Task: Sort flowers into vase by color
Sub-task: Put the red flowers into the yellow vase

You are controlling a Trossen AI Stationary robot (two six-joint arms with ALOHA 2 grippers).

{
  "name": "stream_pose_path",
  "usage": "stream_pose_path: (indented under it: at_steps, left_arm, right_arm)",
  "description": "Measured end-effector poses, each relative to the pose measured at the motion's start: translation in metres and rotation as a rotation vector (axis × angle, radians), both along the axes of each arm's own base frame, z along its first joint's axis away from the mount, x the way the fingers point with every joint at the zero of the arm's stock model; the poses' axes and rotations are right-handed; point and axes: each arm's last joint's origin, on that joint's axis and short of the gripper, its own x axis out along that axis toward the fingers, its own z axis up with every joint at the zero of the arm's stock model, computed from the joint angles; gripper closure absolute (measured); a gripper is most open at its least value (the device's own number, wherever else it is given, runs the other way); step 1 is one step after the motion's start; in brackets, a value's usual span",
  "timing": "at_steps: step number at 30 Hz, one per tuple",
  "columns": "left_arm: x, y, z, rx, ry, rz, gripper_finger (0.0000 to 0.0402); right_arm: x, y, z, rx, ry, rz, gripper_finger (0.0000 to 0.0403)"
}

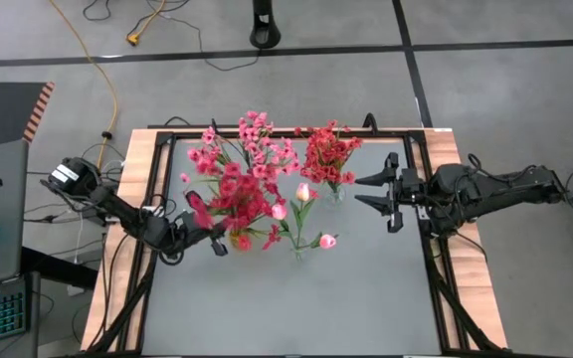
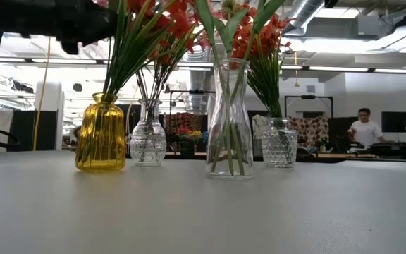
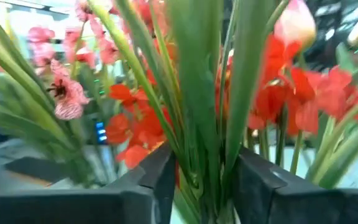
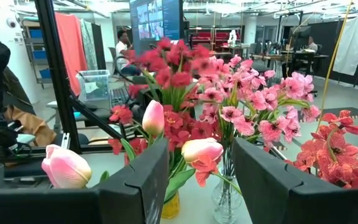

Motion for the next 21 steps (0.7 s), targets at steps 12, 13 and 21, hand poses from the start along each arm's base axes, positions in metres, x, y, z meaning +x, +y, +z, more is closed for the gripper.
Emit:
stream_pose_path:
  at_steps: [12,13,21]
  left_arm:
    - [-0.021,-0.014,0.013,-0.02,0.022,0.042,0.0249]
    - [-0.023,-0.015,0.013,-0.022,0.028,0.046,0.0248]
    - [-0.047,-0.022,0.025,-0.069,0.079,0.099,0.0248]
  right_arm:
    - [-0.029,-0.005,0.015,0.085,-0.037,0.006,0.0201]
    - [-0.03,-0.005,0.015,0.085,-0.036,0.006,0.0201]
    - [-0.046,-0.007,0.018,0.085,-0.058,0.007,0.0201]
